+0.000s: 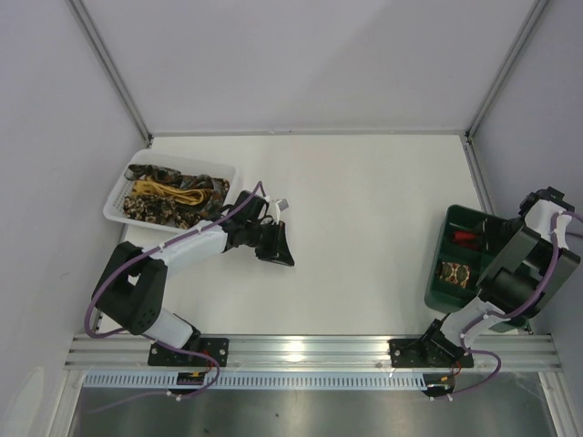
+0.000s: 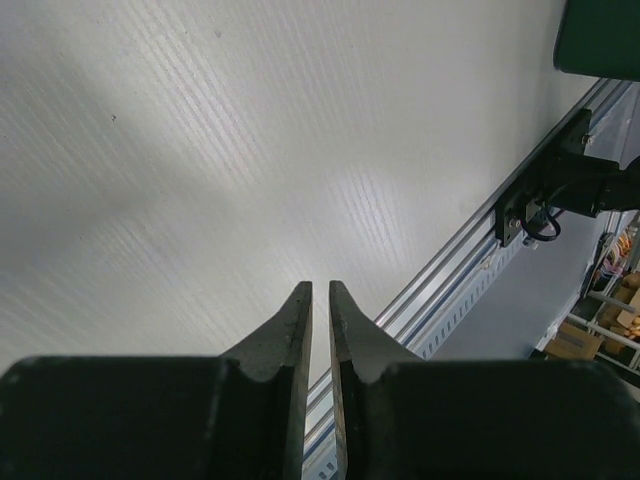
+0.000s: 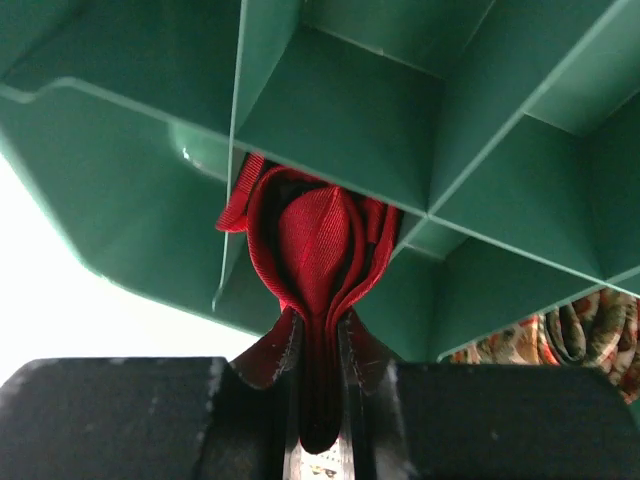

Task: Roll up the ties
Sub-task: Place the rolled tie into the container

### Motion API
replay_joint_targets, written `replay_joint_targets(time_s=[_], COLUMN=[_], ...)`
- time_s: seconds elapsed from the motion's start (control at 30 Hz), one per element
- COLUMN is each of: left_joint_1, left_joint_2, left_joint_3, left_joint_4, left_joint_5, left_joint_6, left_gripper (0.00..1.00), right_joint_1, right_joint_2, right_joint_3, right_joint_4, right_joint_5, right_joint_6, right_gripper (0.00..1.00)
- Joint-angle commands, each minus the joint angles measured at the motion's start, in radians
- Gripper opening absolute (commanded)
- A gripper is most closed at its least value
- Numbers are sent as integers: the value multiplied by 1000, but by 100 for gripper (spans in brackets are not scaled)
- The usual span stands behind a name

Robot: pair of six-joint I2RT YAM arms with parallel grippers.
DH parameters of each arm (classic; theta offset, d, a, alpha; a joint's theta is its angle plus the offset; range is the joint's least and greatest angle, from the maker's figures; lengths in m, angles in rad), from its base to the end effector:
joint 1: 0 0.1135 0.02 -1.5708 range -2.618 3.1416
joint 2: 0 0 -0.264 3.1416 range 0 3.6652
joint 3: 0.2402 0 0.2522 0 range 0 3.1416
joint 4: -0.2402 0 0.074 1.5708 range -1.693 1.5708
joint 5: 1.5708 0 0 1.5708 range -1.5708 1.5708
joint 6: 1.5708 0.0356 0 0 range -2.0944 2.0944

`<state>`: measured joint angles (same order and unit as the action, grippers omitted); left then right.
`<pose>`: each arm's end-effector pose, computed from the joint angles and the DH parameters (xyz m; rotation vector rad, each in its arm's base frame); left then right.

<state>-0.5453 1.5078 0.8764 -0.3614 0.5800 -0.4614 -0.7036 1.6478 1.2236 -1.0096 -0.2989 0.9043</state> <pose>0.2406 -0.1688 0.1939 0.3531 2.6917 -1.0947 0.2378 -0.1880 0.2236 2.1387 2.1038 0.4700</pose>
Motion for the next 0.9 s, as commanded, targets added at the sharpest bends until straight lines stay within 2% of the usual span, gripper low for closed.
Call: replay_joint_targets(time_s=[0.0,0.47,0.87], left_joint_1=[10,21,33], left_joint_2=[5,14,-4], left_joint_3=[35,39,22], left_joint_4=[2,-2,-17], left_joint_5=[17,11,1], left_joint_6=[24,13,18], left_gripper=[17,17,17], right_joint_1=[6,76,167], right_joint_2=[44,115,136], right_joint_3=[45,105,79], right_joint_4=[25,-23,-27], right_joint_5=[20,188,380], right_joint_6=[62,261,470], right_gripper=[0,0,9])
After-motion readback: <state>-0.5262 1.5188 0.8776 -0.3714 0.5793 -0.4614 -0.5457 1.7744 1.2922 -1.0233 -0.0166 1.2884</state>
